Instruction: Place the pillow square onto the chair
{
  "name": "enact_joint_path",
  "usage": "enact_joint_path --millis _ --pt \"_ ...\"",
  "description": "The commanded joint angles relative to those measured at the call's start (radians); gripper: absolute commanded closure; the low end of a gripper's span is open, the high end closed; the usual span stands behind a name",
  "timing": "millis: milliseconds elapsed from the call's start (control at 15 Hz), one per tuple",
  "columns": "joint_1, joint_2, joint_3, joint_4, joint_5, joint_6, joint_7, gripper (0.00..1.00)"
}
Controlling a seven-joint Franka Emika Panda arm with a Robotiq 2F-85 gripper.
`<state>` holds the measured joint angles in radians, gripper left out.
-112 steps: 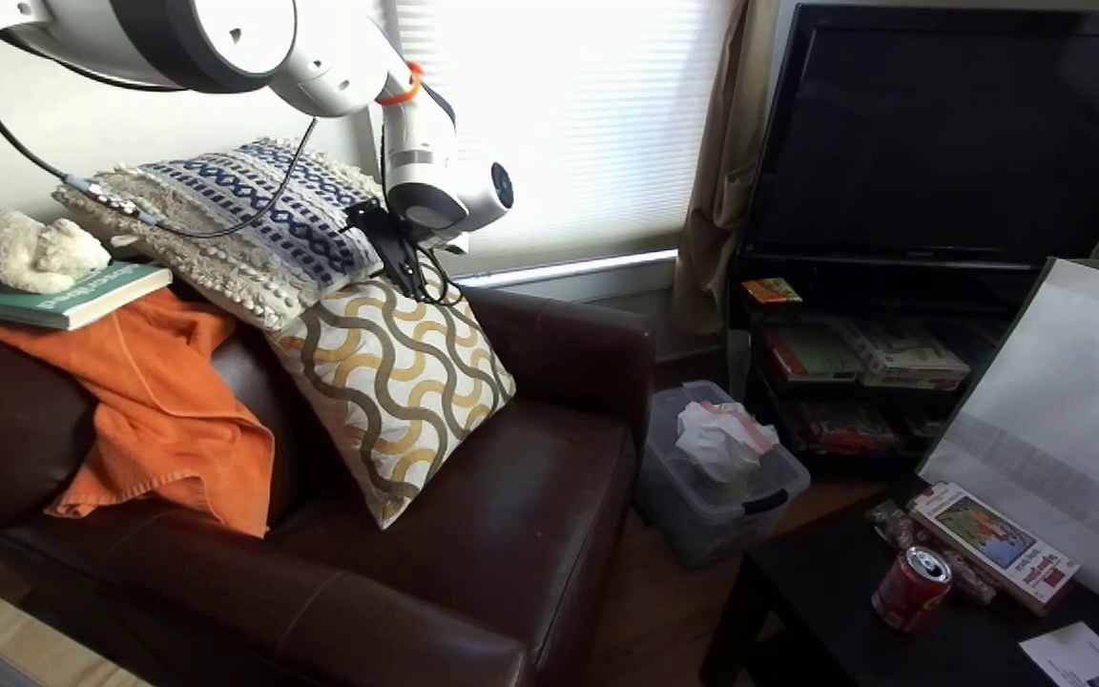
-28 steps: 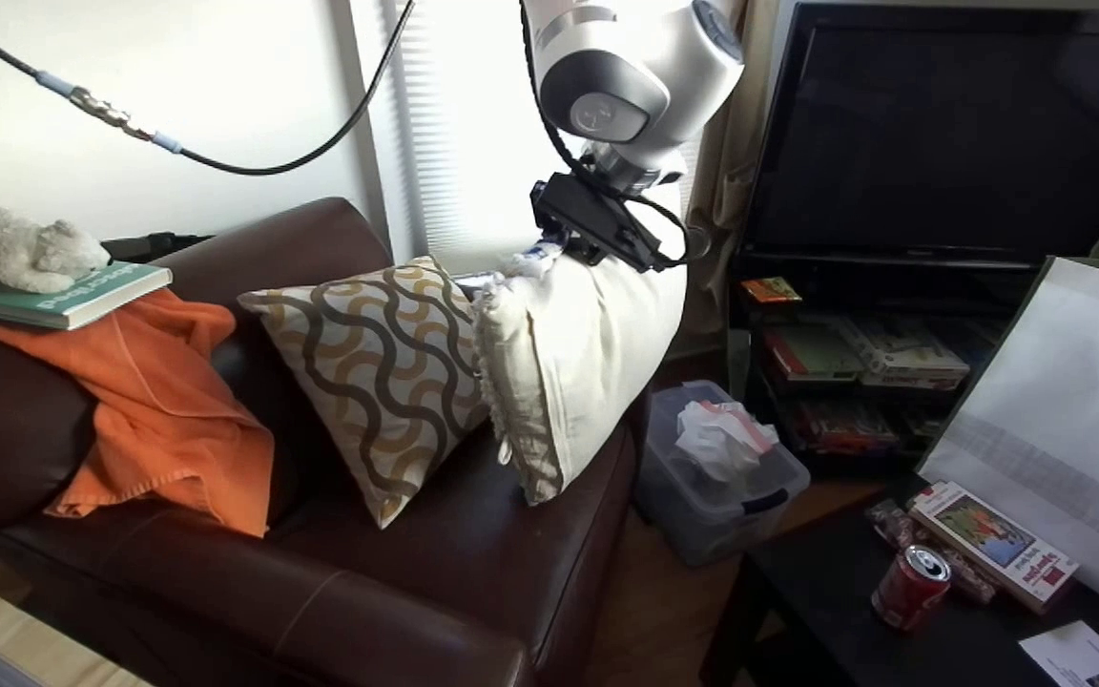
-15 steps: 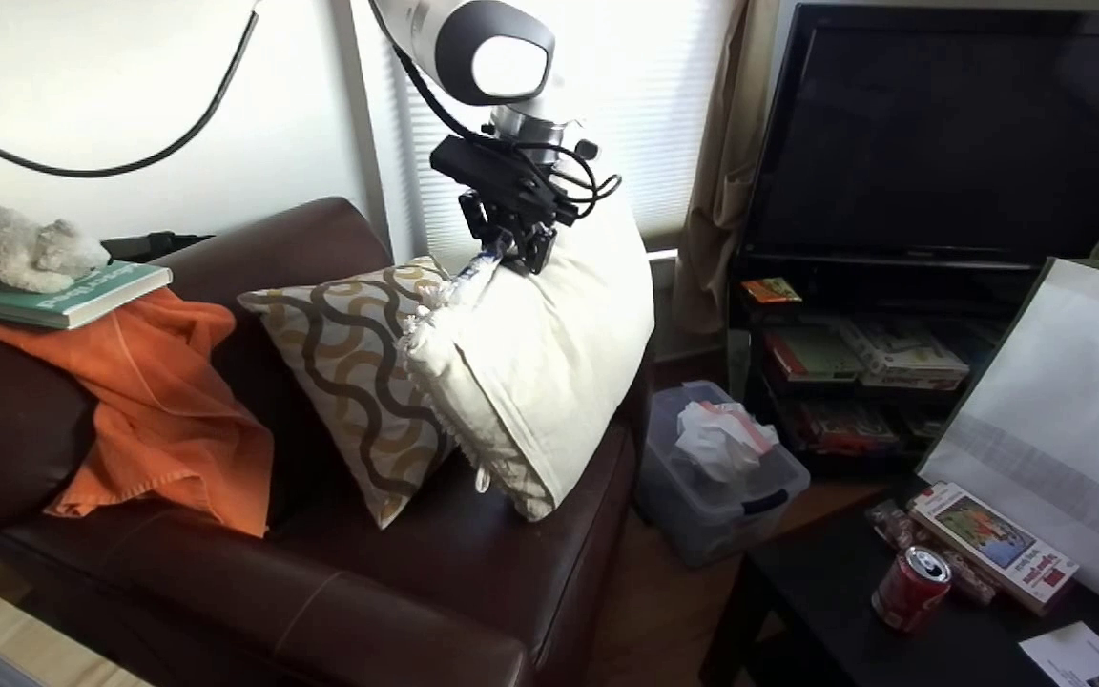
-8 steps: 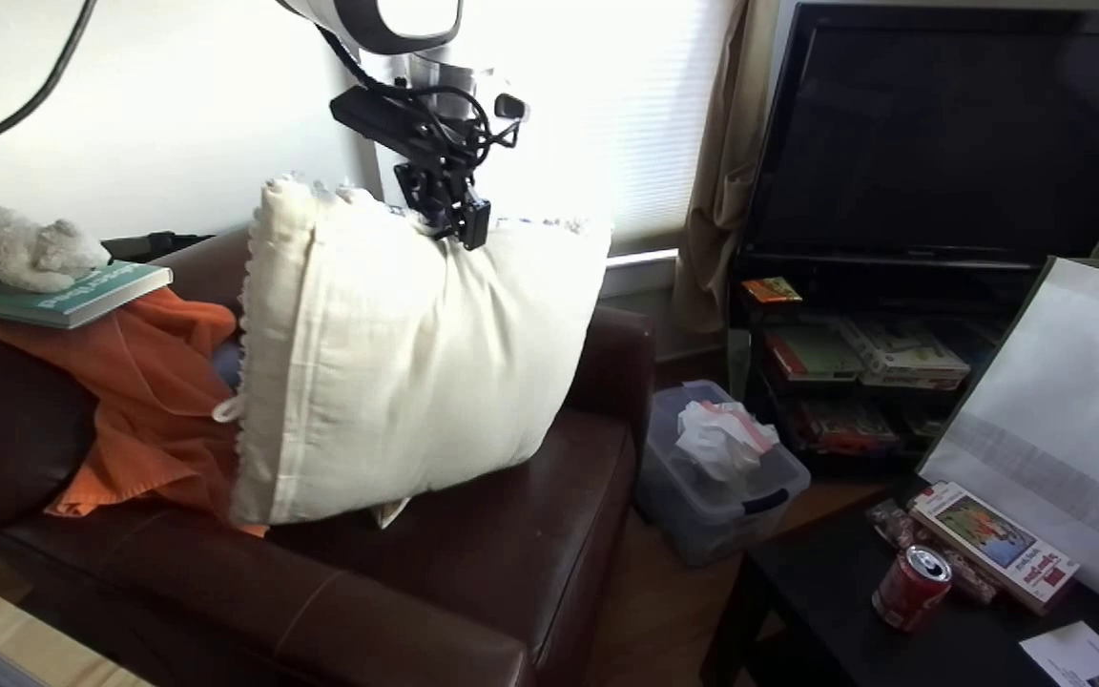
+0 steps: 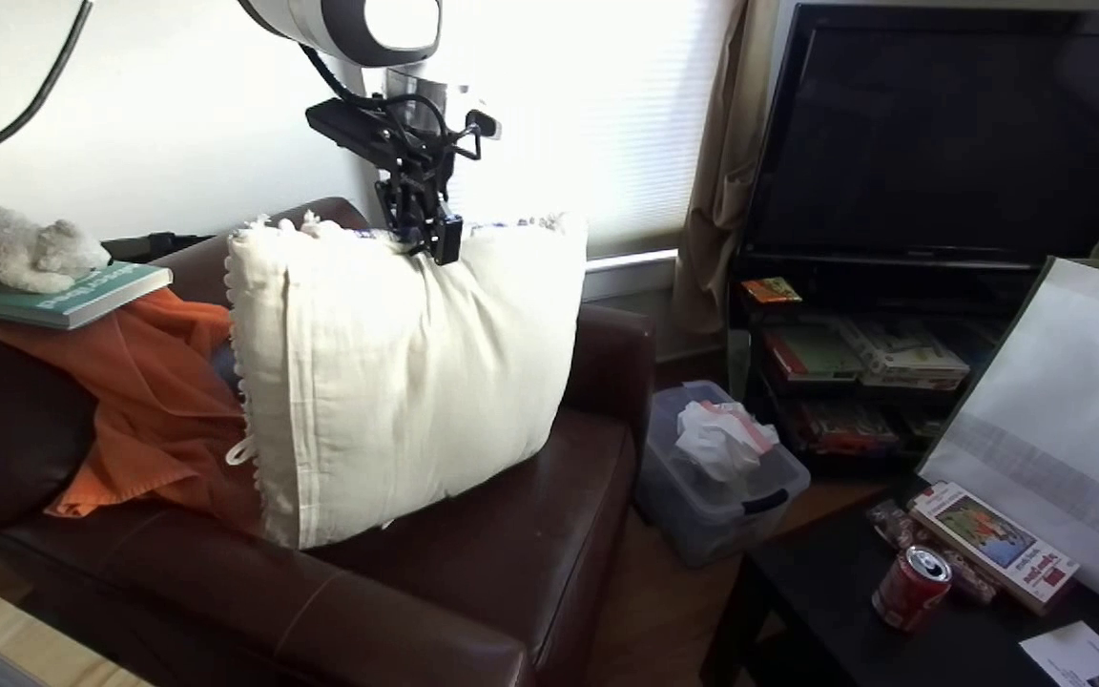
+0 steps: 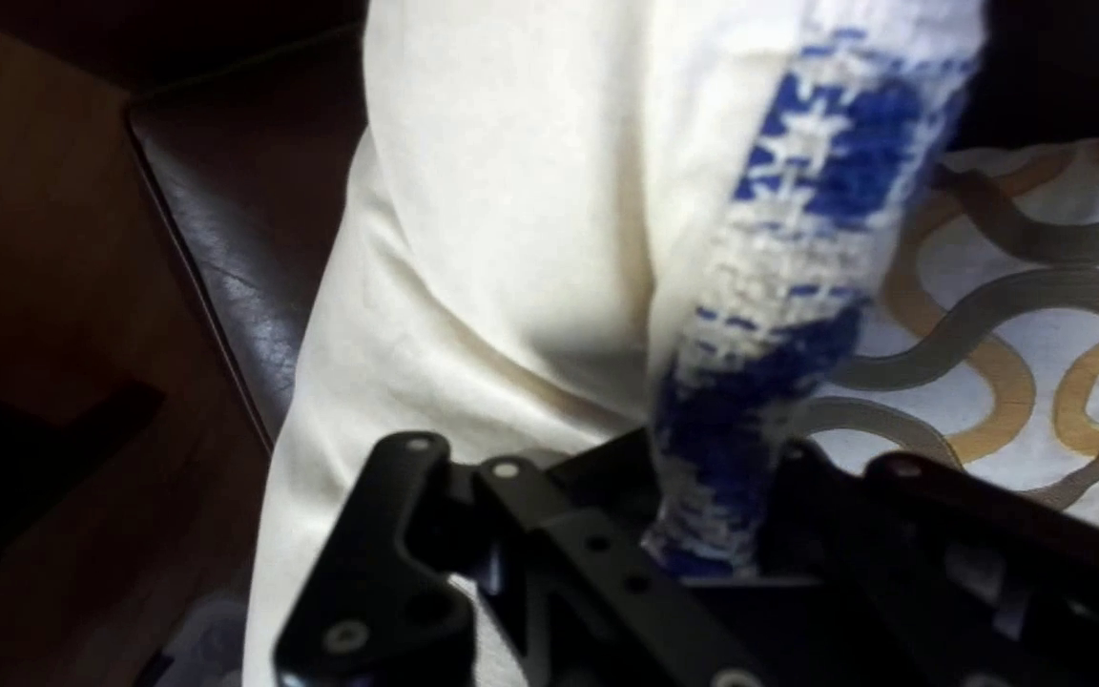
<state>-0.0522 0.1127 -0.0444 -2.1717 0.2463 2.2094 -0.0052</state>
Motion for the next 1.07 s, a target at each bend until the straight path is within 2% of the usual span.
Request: enact_joint_path --millis 0,333,400,467,533,667,733,933,1000 --pt "0.01 0.084 0.015 0.107 -0.013 -0.048 0.001 0.98" --pt "0.056 0.329 0.094 0.371 -0.024 -0.137 -0.045 0.98" --pt "0.051 0.366 0.114 0.426 -0.011 -0.194 -0.093 0.98" --pt "0.049 0.407 0.13 0.484 0.013 -0.204 -0.106 0.88" --pt "0.045 0.448 0.14 0.542 0.014 -0.244 -0.129 0.66" --pt "0.017 0.484 0.163 0.607 0.041 -0.288 -0.209 0.62" --pt "0.003 0.498 0.173 0.637 0.059 -0.308 -0.25 0.57" --pt "-0.043 0.479 0.194 0.635 0.12 -0.288 -0.392 0.34" --pt "0.001 0.478 0.169 0.622 0.079 -0.281 -0.306 0.51"
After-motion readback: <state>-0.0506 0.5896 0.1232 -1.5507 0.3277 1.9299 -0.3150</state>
